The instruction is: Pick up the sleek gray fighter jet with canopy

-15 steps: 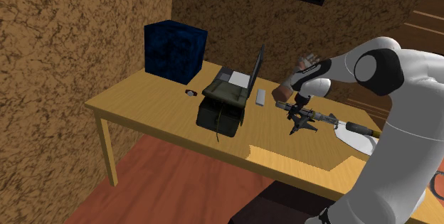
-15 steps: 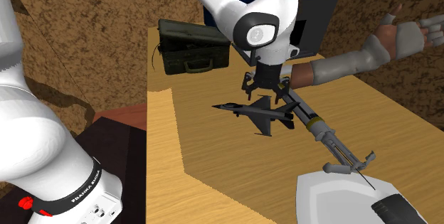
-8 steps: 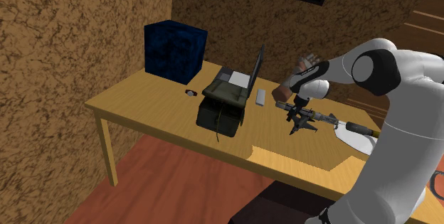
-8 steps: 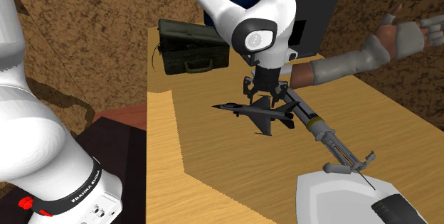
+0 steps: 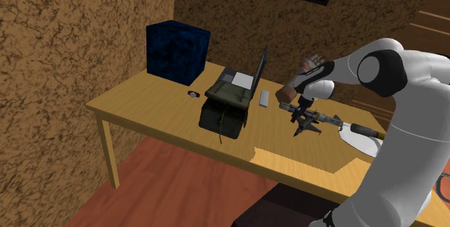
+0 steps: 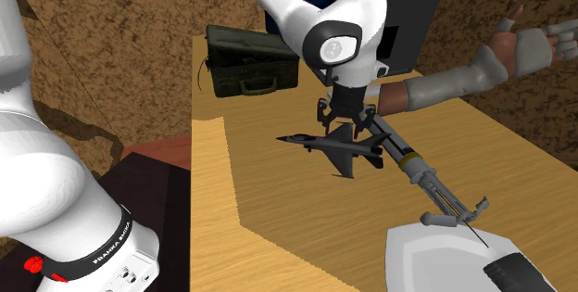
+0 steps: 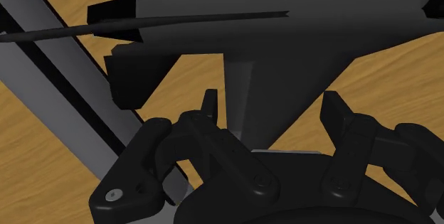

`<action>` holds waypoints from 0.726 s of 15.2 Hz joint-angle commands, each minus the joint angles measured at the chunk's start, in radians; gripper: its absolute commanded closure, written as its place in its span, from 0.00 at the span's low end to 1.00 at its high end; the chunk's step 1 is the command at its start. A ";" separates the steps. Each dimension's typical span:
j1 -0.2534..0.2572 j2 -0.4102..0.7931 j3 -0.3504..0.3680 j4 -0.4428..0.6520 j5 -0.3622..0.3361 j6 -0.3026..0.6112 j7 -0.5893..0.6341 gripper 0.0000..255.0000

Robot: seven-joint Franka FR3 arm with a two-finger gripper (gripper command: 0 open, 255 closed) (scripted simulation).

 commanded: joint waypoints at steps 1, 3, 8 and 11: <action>0.006 -0.018 -0.008 0.001 -0.015 -0.018 0.009 1.00; 0.012 -0.038 -0.016 0.006 -0.031 -0.040 0.020 1.00; 0.025 -0.086 -0.032 0.022 -0.069 -0.095 0.045 1.00; 0.031 -0.112 -0.039 0.034 -0.090 -0.130 0.059 1.00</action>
